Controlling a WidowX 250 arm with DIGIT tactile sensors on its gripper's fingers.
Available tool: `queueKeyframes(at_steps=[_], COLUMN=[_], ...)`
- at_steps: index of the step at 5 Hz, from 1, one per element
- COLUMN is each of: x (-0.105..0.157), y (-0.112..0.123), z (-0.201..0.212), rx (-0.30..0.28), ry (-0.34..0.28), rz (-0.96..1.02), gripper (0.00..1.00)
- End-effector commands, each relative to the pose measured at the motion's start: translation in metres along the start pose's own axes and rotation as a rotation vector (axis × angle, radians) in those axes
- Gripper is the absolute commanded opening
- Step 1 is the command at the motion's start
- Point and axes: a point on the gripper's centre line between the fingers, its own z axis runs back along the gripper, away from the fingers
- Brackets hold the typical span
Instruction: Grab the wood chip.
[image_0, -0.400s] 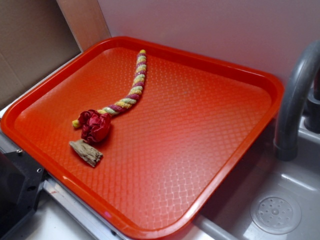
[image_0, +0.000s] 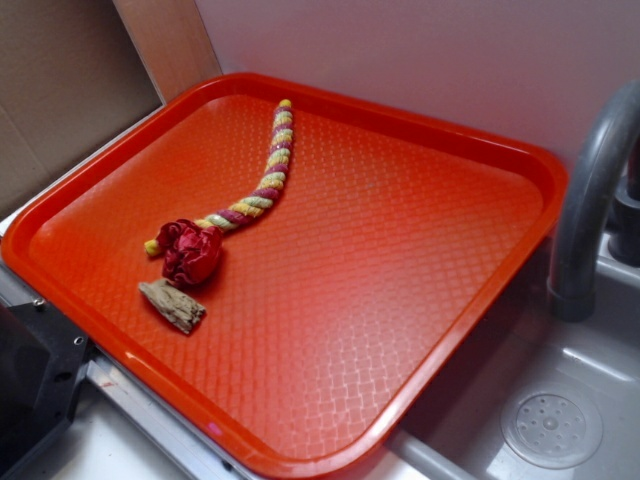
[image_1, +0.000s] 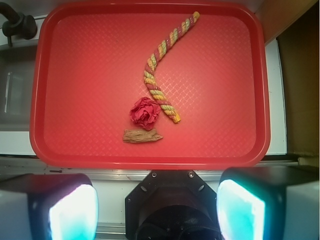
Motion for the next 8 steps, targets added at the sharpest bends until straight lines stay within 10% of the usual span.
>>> queueKeyframes(at_steps=[1, 3, 5, 8], x=[0.013, 0.011, 0.007, 0.014], y=[0.006, -0.003, -0.033, -0.015], z=[-0.086, -0.148, -0.168, -0.217], rx=[0.033, -0.014, 0.027, 0.049], ry=[-0.078, -0.044, -0.045, 0.079], rz=[0.474, 0.771, 0.669, 0.722], gripper=[1.00, 1.00, 1.00, 1.00])
